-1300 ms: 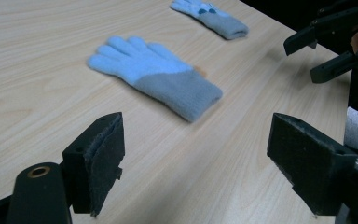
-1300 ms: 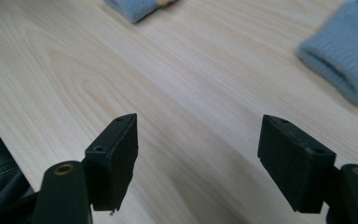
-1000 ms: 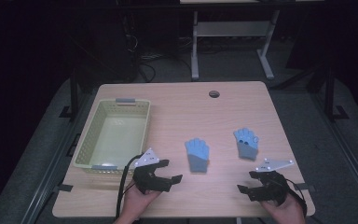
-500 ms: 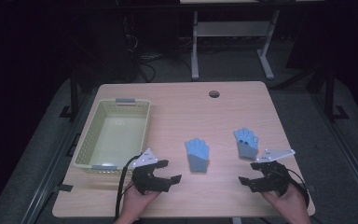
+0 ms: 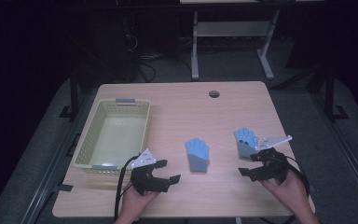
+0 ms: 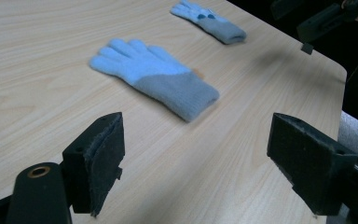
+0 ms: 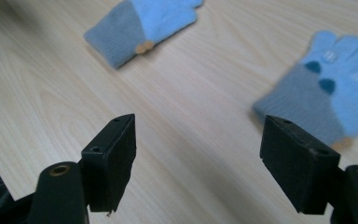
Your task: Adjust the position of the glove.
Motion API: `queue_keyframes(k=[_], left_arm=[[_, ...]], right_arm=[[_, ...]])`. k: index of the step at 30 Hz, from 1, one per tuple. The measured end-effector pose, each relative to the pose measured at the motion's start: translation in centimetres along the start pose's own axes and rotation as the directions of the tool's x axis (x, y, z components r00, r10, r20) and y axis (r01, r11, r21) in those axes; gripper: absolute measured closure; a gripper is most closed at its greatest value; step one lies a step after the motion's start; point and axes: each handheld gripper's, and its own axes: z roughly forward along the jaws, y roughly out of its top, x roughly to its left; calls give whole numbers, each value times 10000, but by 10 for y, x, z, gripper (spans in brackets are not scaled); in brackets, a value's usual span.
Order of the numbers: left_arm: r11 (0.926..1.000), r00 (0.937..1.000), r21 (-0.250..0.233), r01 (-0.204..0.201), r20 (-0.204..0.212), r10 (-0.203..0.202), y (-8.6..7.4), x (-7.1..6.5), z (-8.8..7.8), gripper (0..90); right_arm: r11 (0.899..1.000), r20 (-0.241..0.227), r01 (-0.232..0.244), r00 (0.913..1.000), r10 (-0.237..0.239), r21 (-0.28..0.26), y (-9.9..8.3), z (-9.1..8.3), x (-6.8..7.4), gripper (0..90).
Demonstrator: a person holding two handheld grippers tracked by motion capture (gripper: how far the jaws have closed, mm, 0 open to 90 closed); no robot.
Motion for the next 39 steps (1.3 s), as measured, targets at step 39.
queue_keyframes(k=[39], left_arm=[[9998,9999,-206,46,101,-44,1,-3,2,188]], right_arm=[[9908,332,-452,9986,413,1272,62,21,-59,298]])
